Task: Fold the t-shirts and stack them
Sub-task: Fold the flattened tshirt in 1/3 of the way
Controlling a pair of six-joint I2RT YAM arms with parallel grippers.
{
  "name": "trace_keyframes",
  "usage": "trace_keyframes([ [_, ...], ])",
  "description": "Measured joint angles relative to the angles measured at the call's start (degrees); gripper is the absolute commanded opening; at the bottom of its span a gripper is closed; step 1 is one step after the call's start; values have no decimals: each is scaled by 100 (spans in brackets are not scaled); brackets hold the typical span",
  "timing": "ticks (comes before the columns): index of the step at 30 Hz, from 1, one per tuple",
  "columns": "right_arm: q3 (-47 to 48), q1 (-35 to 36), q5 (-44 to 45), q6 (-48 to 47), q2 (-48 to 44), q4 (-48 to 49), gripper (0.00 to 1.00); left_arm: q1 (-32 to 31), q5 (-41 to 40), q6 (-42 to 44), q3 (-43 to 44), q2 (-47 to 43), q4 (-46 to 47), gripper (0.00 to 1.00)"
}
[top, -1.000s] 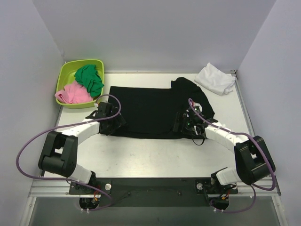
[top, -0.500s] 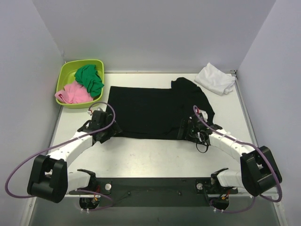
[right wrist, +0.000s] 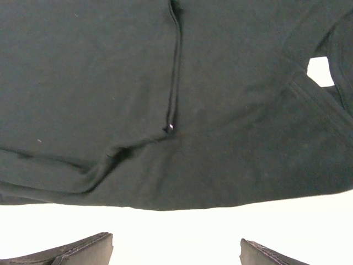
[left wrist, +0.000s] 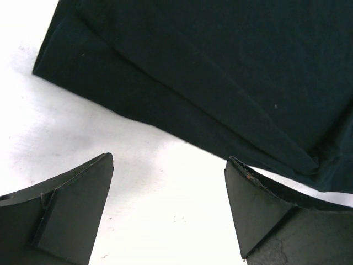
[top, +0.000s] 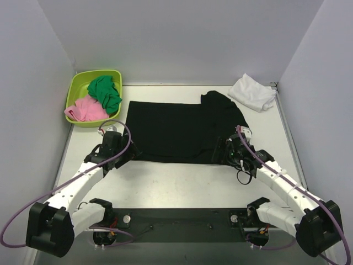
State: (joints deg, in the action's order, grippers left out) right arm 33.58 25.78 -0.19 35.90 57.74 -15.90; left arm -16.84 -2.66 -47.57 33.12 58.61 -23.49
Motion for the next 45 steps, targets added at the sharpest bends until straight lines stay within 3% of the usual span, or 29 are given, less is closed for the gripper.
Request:
trace_keyframes([
  [7, 619, 20, 0, -142, 634, 138, 100, -90, 133, -2, 365, 767, 332, 92],
  [16, 632, -131, -11, -352, 1526, 894, 100, -118, 219, -2, 400, 2041, 1040, 92],
  [26, 588, -326, -129, -555, 1705, 1292, 99, -118, 328, 0, 463, 2199, 1346, 91],
  [37, 573, -337, -216, -599, 1886, 1434, 99, -118, 448, 2, 975, 1738, 909, 91],
  [45, 431, -339, -289, -597, 2105, 1646, 99, -118, 468, 0, 1084, 1937, 953, 91],
])
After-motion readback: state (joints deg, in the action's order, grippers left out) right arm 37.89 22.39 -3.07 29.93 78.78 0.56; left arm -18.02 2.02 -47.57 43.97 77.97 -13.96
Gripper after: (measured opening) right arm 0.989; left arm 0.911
